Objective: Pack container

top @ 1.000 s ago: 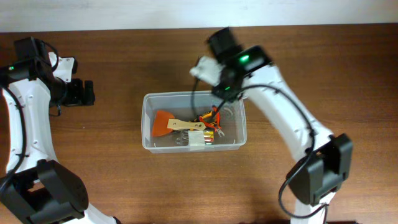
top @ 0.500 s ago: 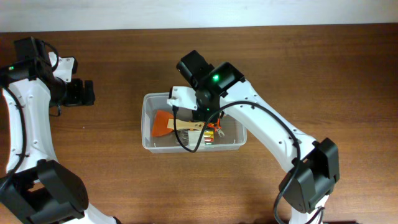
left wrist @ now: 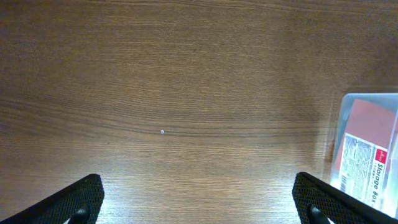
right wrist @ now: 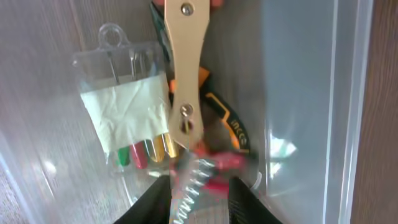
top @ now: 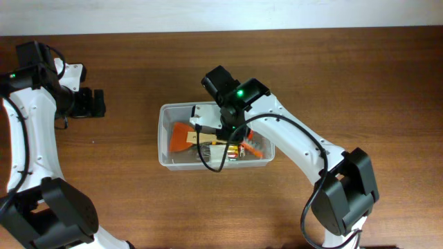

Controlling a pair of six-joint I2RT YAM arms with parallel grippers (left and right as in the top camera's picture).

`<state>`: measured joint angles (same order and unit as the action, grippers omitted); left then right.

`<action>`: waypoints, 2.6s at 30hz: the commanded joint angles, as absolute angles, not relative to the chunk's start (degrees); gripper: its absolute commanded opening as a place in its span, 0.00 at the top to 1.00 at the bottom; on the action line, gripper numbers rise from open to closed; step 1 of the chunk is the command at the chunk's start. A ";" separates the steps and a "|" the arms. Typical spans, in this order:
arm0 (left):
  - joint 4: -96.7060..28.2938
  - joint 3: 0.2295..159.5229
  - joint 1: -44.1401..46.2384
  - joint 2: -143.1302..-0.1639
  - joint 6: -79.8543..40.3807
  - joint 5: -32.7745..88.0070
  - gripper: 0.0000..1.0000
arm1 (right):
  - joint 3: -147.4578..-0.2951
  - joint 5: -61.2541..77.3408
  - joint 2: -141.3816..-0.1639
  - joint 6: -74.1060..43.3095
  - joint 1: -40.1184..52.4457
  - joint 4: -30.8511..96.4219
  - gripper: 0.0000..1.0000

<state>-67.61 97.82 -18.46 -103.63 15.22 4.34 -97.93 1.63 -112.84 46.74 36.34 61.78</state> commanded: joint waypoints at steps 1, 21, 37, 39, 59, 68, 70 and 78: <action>-67.51 97.54 -18.92 -104.14 14.63 5.15 0.01 | -97.60 3.05 -112.99 46.89 35.92 60.88 0.70; -67.51 97.54 -18.92 -104.14 14.63 5.15 0.01 | -123.96 -28.12 -98.04 20.08 30.26 62.59 0.01; -67.53 97.54 -18.92 -104.14 14.63 5.15 0.01 | -114.15 -16.23 -70.81 6.74 -3.29 79.85 0.01; -67.51 97.54 -18.92 -104.14 14.63 5.15 0.01 | -107.15 -12.64 -66.46 6.79 -5.98 78.04 0.01; -67.51 97.54 -18.92 -104.14 14.63 5.15 0.01 | -59.83 27.68 -21.06 10.44 -7.53 52.14 0.01; -67.51 97.54 -18.92 -104.14 14.63 5.15 0.01 | -59.83 22.68 -20.99 10.48 -7.53 52.40 0.02; -67.51 97.54 -18.92 -104.14 14.63 5.15 0.01 | -59.79 21.98 -20.99 10.46 -7.53 53.04 0.01; -67.53 97.54 -18.92 -104.14 14.63 5.15 0.01 | -59.66 20.01 -20.97 10.50 -7.53 53.54 0.01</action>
<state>-67.61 97.82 -18.46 -103.63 15.22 4.34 -59.96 21.65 -21.26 10.50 -7.09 53.98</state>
